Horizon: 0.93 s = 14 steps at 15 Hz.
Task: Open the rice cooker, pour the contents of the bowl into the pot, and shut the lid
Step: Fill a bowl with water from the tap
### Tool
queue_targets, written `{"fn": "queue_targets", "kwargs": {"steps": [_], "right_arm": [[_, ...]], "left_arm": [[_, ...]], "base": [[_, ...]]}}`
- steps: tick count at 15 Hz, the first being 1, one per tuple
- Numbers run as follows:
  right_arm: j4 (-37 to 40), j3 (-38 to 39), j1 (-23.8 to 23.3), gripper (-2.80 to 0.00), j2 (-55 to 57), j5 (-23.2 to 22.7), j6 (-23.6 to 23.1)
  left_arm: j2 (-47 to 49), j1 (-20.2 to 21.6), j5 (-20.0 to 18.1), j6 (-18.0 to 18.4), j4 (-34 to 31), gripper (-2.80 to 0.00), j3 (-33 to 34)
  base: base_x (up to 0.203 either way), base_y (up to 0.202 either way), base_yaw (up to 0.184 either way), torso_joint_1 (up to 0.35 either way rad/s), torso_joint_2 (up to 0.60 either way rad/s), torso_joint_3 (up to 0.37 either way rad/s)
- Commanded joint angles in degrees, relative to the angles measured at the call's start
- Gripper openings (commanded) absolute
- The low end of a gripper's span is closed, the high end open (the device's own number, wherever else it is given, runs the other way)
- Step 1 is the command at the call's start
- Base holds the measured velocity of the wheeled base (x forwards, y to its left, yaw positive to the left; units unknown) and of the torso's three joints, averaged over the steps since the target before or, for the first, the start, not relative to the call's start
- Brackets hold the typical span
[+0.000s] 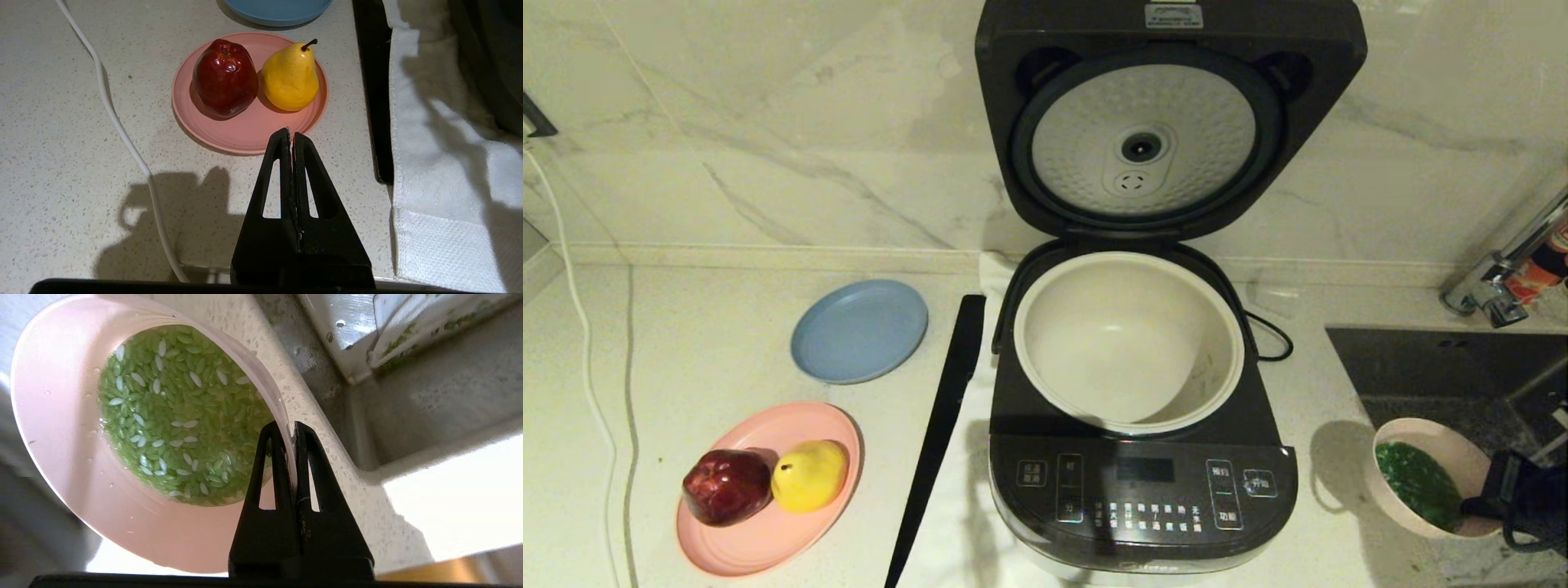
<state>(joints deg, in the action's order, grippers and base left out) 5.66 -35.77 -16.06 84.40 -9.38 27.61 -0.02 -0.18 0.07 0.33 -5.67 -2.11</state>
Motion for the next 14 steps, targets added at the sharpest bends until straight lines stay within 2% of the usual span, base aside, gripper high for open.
{"fn": "queue_targets", "kwargs": {"steps": [1, 5, 11, 14], "right_arm": [[0.8, -2.1, -5.4, -2.80, -0.6, -1.4, 0.1], [0.5, -4.8, -16.0, -2.80, 4.2, -3.5, -0.2], [0.3, -13.2, -33.8, -2.80, 14.8, -8.4, -5.0], [0.3, -18.2, -39.7, -2.80, 21.0, -9.2, -6.8]], "left_arm": [[-0.1, 0.0, 0.0, 0.0, 0.0, -2.80, 0.0], [-0.1, 0.0, 0.0, 0.0, 0.0, -2.80, 0.0], [-0.1, 0.0, 0.0, 0.0, 0.0, -2.80, 0.0], [-0.1, 0.0, 0.0, 0.0, 0.0, -2.80, 0.0]], "base": [[0.000, 0.000, 0.000, 0.000, 0.00, 0.000], [0.000, 0.000, 0.000, 0.000, 0.00, 0.000], [0.000, 0.000, 0.000, 0.000, 0.00, 0.000], [0.000, 0.000, 0.000, 0.000, 0.00, 0.000]]}}
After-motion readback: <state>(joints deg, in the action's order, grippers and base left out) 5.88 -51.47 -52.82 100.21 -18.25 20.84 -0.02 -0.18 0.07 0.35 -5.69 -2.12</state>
